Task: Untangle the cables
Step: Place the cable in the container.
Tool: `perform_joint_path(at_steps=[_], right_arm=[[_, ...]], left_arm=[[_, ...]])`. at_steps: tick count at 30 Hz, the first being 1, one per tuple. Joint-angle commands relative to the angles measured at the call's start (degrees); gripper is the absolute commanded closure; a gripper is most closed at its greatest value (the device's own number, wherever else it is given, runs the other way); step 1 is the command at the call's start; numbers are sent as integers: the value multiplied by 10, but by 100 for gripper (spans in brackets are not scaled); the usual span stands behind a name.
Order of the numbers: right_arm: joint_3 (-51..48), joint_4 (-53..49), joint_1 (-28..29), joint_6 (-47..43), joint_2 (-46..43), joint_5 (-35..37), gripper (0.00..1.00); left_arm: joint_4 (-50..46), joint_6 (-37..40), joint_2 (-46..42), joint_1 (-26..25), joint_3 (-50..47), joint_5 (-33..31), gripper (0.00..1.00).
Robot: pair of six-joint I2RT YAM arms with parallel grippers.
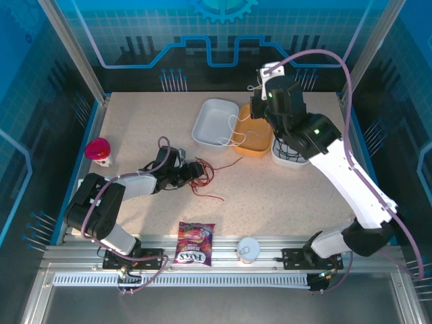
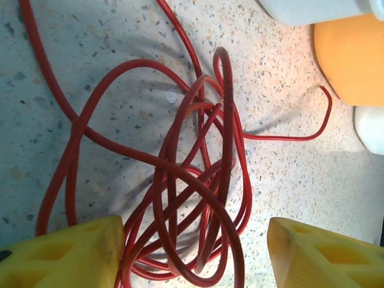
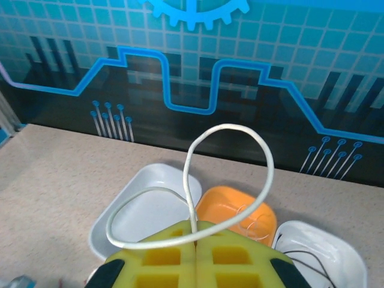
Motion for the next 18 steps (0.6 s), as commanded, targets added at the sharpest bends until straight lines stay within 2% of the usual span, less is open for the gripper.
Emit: perform_joint_path(at_steps=[1, 7, 14, 18], right_arm=[[36, 9, -20, -32, 50, 30, 100], [80, 19, -70, -35, 131, 35, 100], [95, 38, -123, -8, 212, 2, 100], [99, 39, -140, 2, 254, 2, 100]], left_arm=[[3, -21, -22, -2, 11, -9, 31], [-49, -15, -74, -2, 9, -46, 18], [-101, 4, -129, -2, 9, -75, 1], [-119, 9, -156, -2, 3, -92, 1]])
